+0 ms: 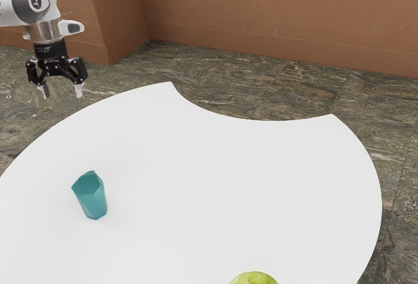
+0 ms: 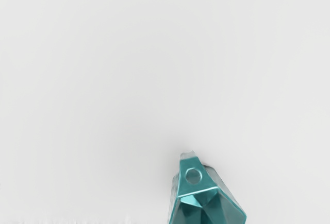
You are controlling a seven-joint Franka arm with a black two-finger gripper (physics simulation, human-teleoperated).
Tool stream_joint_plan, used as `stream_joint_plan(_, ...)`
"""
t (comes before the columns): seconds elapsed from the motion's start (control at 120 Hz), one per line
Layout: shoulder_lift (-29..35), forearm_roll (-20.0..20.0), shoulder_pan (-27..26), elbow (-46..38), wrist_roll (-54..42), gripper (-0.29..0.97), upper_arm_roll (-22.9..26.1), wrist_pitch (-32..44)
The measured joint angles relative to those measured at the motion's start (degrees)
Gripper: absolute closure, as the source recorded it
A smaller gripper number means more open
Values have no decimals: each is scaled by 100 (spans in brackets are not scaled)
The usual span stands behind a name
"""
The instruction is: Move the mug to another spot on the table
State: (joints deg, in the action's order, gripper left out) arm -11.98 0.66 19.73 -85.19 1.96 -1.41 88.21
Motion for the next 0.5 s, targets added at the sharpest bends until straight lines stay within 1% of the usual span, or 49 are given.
stream_joint_plan(0.083, -285, 92, 195, -3, 61, 0, -3, 8)
stream_joint_plan(0.233, -525, 197, 262, -260, 193, 0, -13, 221)
stream_joint_plan(0.5, -765, 607, 307, -1035, 413, 0, -13, 1063)
